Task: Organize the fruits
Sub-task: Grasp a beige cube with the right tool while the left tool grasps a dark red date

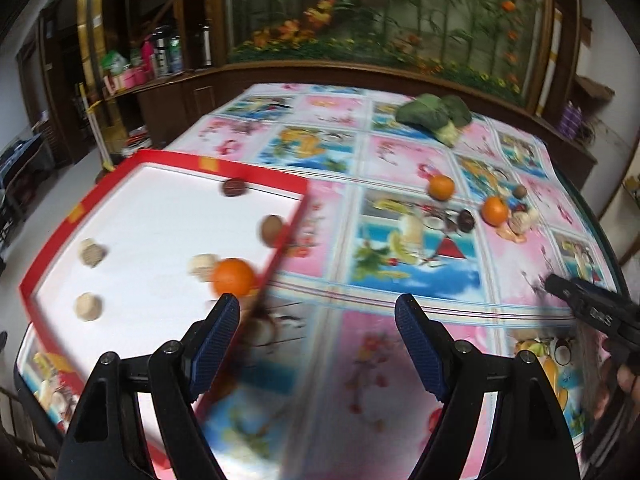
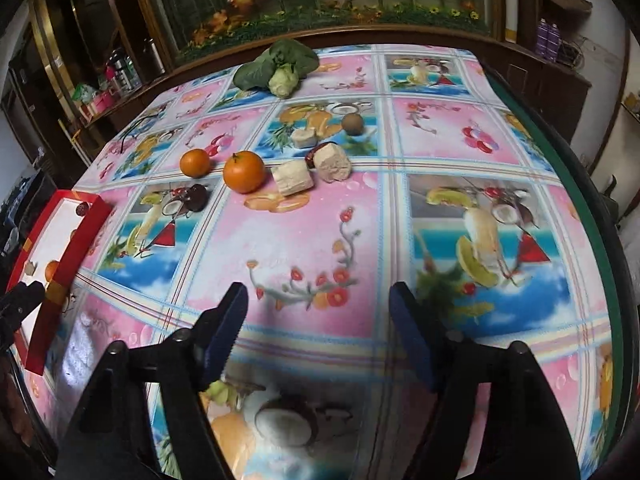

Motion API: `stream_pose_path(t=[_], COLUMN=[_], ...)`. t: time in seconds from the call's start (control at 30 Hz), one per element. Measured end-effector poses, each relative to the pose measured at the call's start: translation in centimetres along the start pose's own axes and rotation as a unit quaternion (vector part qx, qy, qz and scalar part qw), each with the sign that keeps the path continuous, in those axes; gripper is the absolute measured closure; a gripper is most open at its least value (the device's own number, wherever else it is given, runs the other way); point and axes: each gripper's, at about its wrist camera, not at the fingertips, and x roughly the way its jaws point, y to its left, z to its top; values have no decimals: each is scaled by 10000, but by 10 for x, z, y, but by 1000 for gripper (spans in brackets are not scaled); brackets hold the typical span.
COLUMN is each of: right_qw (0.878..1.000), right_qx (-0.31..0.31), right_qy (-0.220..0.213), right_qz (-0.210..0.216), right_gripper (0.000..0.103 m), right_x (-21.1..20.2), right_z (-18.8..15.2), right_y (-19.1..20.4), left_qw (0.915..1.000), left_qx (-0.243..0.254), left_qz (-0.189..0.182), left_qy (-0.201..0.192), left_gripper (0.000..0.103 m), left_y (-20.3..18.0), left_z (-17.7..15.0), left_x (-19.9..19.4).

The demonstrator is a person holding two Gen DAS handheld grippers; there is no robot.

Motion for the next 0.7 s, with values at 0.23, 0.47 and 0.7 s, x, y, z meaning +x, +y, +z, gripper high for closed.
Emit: stream_pose_path(t=[0.23,0.47,0.7], right_qw=[9995,9996,9994], right_qx=[-295,-280,-297], right_qy=[-43,37,-47], right_qz=[-114,-95,-194], right_gripper=[49,75,75], right_x=[32,51,27], right_z=[38,55,31], right_y=[14,13,2], left_qw=[9997,9990,9966], left_qx=[201,299,380], left_qz=[-120,-303,-686], left_qy=[107,149,247], left_gripper=[23,23,24], left_y=[-20,-39,-79], left_z=[6,18,35], left_x=[15,33,58])
